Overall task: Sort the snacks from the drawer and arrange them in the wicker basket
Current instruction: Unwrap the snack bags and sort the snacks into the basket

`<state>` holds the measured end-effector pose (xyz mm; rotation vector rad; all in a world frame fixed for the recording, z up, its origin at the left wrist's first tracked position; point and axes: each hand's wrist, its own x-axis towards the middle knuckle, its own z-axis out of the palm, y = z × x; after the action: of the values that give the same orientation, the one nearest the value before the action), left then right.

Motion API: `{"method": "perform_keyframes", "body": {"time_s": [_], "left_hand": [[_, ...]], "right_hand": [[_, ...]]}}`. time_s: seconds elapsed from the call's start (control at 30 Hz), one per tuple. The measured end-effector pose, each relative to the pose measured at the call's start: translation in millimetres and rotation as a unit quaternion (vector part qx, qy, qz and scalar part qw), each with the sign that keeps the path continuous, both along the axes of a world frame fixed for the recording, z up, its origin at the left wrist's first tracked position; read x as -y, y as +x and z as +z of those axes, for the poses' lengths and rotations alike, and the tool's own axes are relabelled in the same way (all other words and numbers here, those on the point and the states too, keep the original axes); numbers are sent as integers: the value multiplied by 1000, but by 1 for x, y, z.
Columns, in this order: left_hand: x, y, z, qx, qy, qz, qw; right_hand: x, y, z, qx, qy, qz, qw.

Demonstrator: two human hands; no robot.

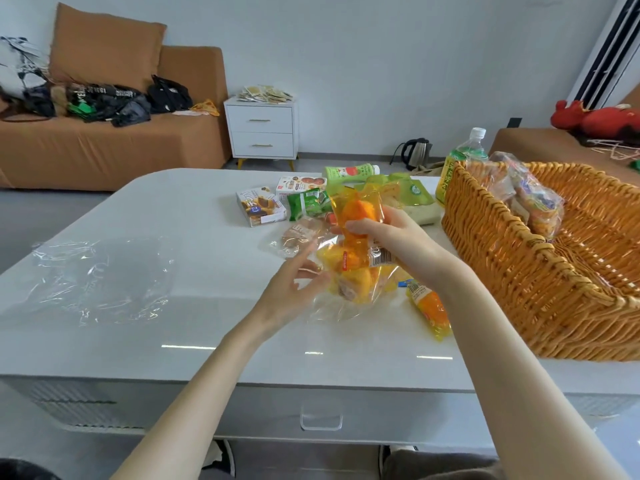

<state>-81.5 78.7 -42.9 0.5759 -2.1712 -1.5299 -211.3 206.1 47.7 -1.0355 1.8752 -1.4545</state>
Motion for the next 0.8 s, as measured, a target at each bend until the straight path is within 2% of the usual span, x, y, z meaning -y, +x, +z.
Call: {"method": "perform_keyframes", "body": {"time_s": [0.1,0.2,0.27,0.37,0.53,0.6,0.73,0.8], "left_hand": [[1,-2,2,-15,-40,37,998],[-8,-4,3,-22,-140,77,987],[-20,-9,3,-52,-170,110,978],[-31,-17,5,-131,-88,158,975],[-31,-25,2,-137,-102,168,971],[-28,-29,5,-148,-77,170,971],[-15,-26,28,-223,54,153,961],[-6,-19,36,-210,28,145,967]], "right_hand": [[1,1,0,15,-12,-6,1000],[2,0,6,52,-47,-18,997],[2,-3,7,60,-59,-23,996],[1,-2,9,70,-73,-24,995],[1,-4,6,70,-59,-20,996],[-1,-6,5,28,-47,-42,998],[-9,-12,8,-84,-95,-126,984],[-13,-11,10,-132,-107,-151,974]]}}
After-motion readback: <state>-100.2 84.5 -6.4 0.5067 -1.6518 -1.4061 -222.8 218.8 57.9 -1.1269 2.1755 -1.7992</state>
